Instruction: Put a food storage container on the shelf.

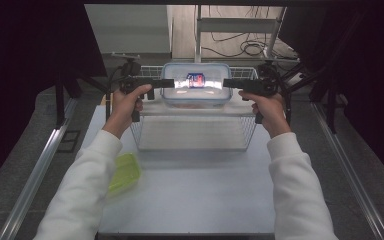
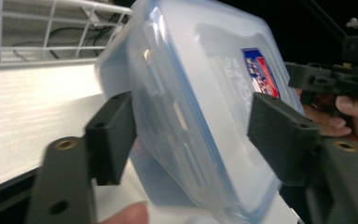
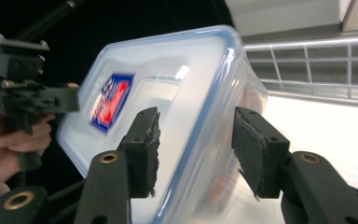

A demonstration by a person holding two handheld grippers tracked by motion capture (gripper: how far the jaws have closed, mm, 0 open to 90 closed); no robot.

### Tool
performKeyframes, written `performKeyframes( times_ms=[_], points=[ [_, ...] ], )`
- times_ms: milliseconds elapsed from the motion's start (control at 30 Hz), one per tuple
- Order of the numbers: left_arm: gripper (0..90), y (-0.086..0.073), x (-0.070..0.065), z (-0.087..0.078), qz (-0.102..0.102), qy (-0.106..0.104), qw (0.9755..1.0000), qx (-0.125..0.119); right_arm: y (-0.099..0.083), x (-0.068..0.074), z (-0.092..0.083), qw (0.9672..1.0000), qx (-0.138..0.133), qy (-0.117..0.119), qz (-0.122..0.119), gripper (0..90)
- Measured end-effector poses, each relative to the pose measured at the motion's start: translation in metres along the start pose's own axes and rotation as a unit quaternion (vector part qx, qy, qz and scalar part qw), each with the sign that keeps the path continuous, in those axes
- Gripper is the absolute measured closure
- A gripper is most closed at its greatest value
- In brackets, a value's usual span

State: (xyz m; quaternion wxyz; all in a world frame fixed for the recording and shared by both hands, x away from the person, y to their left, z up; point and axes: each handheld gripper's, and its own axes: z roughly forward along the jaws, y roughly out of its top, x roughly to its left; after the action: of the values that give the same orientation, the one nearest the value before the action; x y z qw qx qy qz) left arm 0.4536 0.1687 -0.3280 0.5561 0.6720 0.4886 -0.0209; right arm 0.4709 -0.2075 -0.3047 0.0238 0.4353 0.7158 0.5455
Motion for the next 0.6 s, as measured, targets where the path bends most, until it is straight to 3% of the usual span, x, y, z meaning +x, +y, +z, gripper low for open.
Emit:
performKeyframes(
  times_ms=[33,100,133,233,333,433,533,600],
  points=[
    [28.2,0.0,0.0,0.001,0.006,0.014,0.9999,0.001,-0.001,0.0,0.001,1.0,0.003,0.0,0.001,51.2],
    [23.6,0.0,0.001,0.002,0.005,0.012,0.9999,-0.002,-0.003,0.0,0.001,0.9999,0.004,-0.01,-0.003,51.5],
    [19.6,0.001,0.003,0.002,0.0,0.025,0.9997,-0.003,-0.004,0.0,0.001,1.0,0.002,-0.008,-0.003,51.6],
    [17.5,0.001,0.005,-0.002,-0.011,0.033,0.9993,-0.015,-0.005,0.002,-0.002,0.9999,0.002,-0.007,-0.007,51.7],
    [18.7,0.001,0.002,-0.011,0.007,0.048,0.9985,-0.025,-0.006,0.005,-0.009,0.9999,-0.008,-0.003,-0.012,51.3],
    [29.7,-0.005,-0.006,-0.025,0.028,0.052,0.9973,-0.044,-0.005,0.008,-0.019,0.9997,-0.017,0.002,-0.019,51.1],
    [50.4,-0.016,-0.017,-0.039,0.059,0.056,0.9955,-0.047,-0.007,0.008,-0.028,0.9996,-0.017,0.002,-0.022,49.6],
    [67.3,-0.025,-0.023,-0.047,0.068,0.056,0.9948,-0.05,-0.011,0.009,-0.034,0.9995,-0.021,0.002,-0.023,48.2]
  ],
)
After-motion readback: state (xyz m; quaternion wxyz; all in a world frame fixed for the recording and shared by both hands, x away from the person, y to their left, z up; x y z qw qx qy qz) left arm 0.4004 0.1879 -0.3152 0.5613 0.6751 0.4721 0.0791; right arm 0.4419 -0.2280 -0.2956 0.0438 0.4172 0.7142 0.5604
